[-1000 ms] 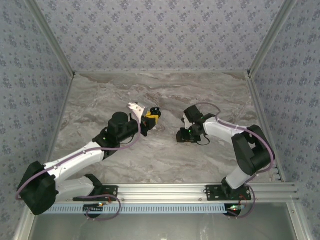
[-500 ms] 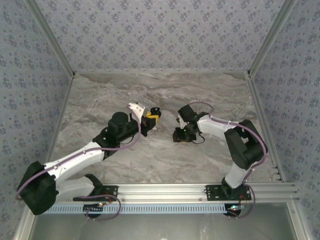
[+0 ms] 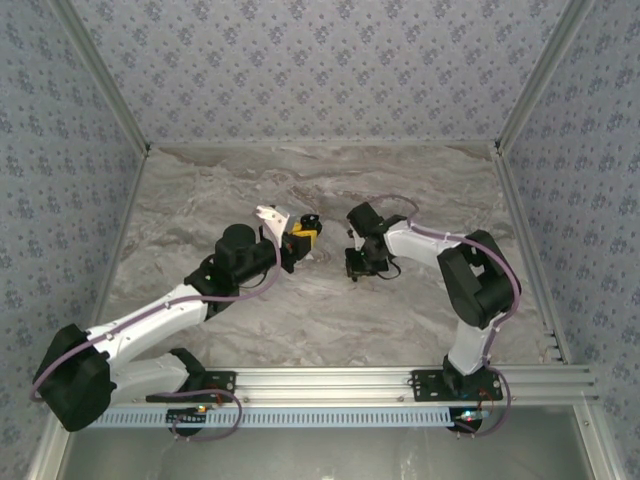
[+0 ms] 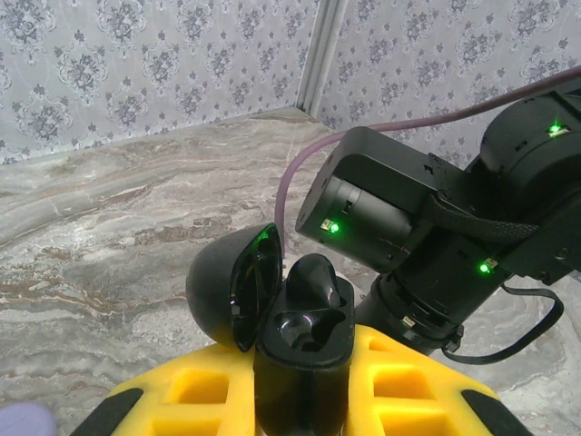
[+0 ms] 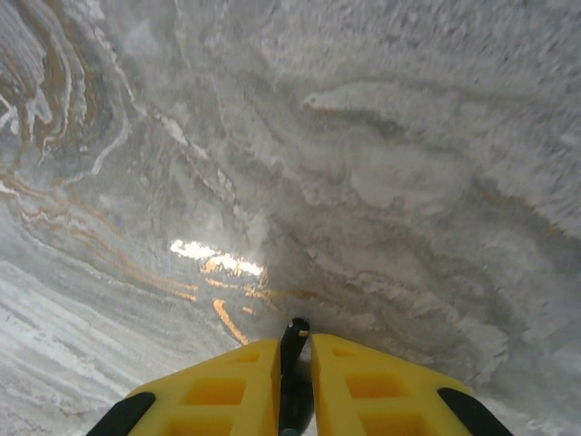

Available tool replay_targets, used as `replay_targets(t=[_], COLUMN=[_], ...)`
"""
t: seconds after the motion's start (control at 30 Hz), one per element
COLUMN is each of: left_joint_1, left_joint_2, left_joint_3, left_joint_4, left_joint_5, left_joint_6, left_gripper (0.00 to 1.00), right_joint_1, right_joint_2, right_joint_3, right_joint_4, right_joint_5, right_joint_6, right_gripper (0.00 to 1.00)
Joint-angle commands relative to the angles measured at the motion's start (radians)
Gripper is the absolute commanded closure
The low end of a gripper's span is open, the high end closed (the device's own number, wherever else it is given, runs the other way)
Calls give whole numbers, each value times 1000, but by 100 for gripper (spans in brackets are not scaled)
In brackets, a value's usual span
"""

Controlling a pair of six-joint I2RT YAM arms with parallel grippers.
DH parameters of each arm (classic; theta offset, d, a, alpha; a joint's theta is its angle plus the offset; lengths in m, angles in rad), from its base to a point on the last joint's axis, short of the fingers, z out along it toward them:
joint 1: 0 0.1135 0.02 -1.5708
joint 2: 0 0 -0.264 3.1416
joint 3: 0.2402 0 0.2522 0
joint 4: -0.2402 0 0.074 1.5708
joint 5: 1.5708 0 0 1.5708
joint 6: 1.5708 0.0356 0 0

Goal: Insert the wireless bluetooth earbuds into the charging case

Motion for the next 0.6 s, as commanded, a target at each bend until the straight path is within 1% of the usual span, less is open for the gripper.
replay_targets(t=[0.0,0.17,0.23,0.57], left_joint_1=[-8,-8,-9,-8], left_joint_2=[-22,-23,-23,-23], left_joint_3=[11,12,12,11], left_joint_4=[8,6,6,9], left_joint_5=[-9,-13,-15,-14], left_joint_6=[19,20,22,20], left_gripper=[82,82,82,82], right_joint_1=[4,4,4,33], right_joint_2=[27,58,64,-7], right_joint_3=[50,75,115,123], right_joint_4=[-83,-105,-117,-134], right_joint_5=[58,35,40,9], right_joint_6=[-42,-75,-79,-130], right_gripper=[84,85,84,82])
